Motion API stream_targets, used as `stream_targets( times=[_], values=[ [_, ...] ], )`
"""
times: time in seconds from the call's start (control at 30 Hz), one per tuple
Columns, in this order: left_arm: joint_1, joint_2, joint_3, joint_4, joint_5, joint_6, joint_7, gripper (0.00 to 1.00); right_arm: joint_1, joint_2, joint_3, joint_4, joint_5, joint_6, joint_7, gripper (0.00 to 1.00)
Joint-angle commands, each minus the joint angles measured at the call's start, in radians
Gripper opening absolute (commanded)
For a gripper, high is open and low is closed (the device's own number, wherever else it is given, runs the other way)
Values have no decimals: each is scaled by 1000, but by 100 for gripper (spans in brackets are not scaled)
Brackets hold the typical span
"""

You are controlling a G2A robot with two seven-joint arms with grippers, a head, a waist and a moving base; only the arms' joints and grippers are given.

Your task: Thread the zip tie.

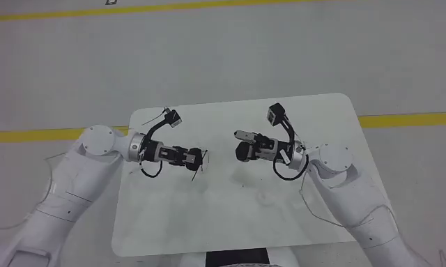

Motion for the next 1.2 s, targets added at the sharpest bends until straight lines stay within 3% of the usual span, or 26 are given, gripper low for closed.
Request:
stream_targets(
  times=[0.0,0.13,0.33,0.7,1.17],
  values=[
    [-5,-3,4,15,-23,0,0,0,24,-4,-20,35,4,-10,-1,100],
    [-21,-5,26,-2,-22,0,0,0,24,-4,-20,35,4,-10,-1,100],
    [-21,-5,26,-2,-22,0,0,0,28,-7,-35,45,19,-1,-12,100],
    [-21,-5,26,-2,-22,0,0,0,219,-44,-153,197,126,47,56,100],
    [-21,-5,26,-2,-22,0,0,0,223,-44,-156,201,128,45,59,100]
  ],
)
